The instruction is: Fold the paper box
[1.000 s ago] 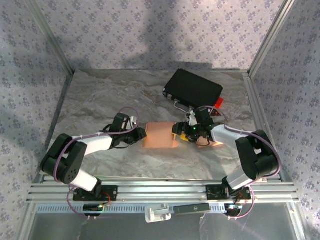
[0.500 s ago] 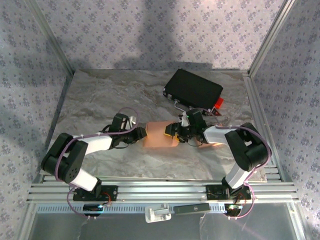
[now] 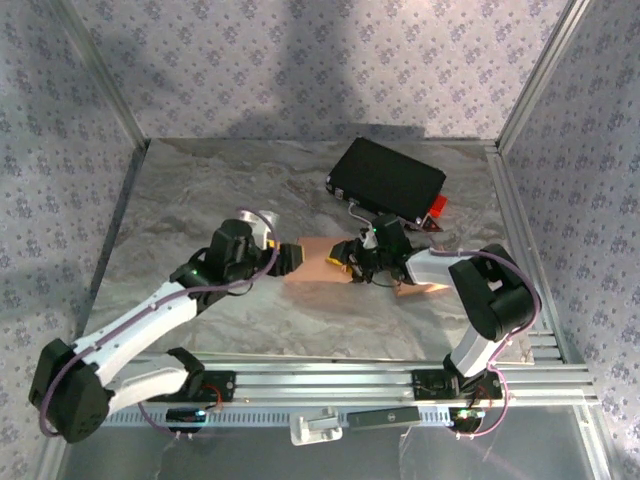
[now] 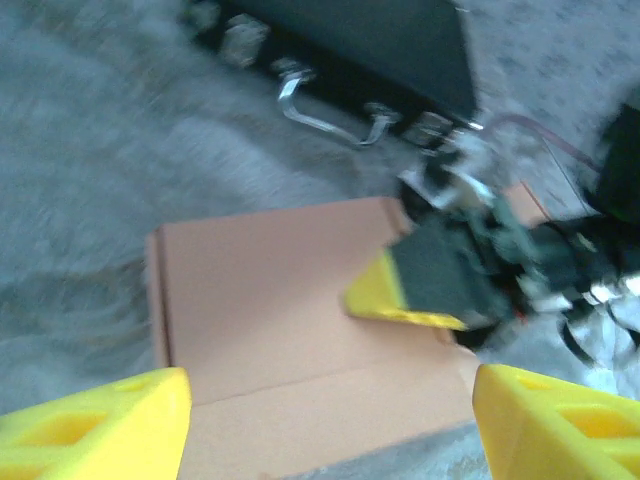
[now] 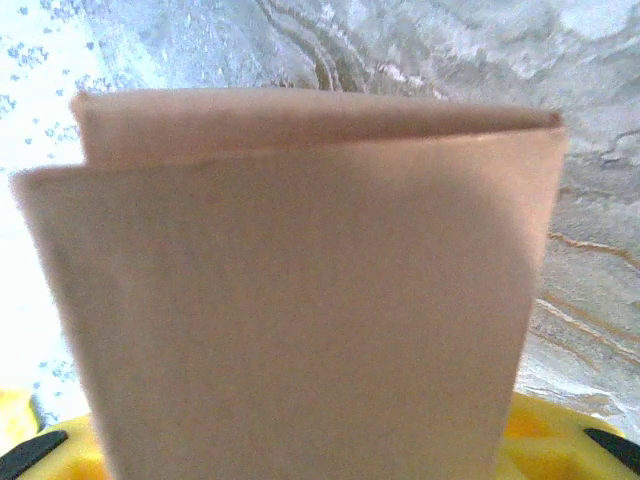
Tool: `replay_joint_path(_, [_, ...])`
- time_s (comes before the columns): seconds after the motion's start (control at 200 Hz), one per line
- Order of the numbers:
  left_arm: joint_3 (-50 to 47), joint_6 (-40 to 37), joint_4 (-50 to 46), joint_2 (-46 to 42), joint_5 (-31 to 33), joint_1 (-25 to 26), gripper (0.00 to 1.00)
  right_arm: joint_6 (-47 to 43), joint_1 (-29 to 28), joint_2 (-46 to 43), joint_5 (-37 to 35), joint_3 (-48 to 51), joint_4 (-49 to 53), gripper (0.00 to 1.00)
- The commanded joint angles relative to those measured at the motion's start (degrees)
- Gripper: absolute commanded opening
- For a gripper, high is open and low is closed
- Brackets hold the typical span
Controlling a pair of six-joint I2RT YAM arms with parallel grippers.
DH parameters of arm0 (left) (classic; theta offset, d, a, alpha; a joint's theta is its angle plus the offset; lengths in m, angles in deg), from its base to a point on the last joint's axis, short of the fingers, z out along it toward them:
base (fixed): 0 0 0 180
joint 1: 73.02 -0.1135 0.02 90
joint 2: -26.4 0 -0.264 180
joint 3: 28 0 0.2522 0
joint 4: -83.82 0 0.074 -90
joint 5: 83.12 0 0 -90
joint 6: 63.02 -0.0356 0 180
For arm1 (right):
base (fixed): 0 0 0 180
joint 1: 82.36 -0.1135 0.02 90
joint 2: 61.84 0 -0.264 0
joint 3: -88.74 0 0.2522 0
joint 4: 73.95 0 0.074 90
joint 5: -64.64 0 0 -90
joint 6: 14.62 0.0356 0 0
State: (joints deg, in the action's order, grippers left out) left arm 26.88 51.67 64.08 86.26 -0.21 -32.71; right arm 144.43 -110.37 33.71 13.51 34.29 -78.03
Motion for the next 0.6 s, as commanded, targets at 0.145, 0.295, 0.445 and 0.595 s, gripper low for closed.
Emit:
replay_joint_path(0.145, [1.04,-34.23,-5.00,3.33,22.80,18.75,0.77,3.36,3.18,-1.49,4.03,-4.29,18.76,0.45])
replay_joint_path(0.295, [1.94,-43.31,-1.80,11.40,33.34,24.11,0.76,3.26,4.09,-2.20,6.63,-4.79,22.71,0.46])
replay_joint_path(0.445, [3.44,-48.41,0.78,18.37,38.77,25.06,0.80,1.12,5.73,-3.10,7.83,-5.30,27.62,0.45])
replay_joint_path(0.595, [6.06,-50.21,2.48,22.87,39.87,24.99,0.81,1.67,6.90,-3.28,10.12,-4.28,27.34,0.44])
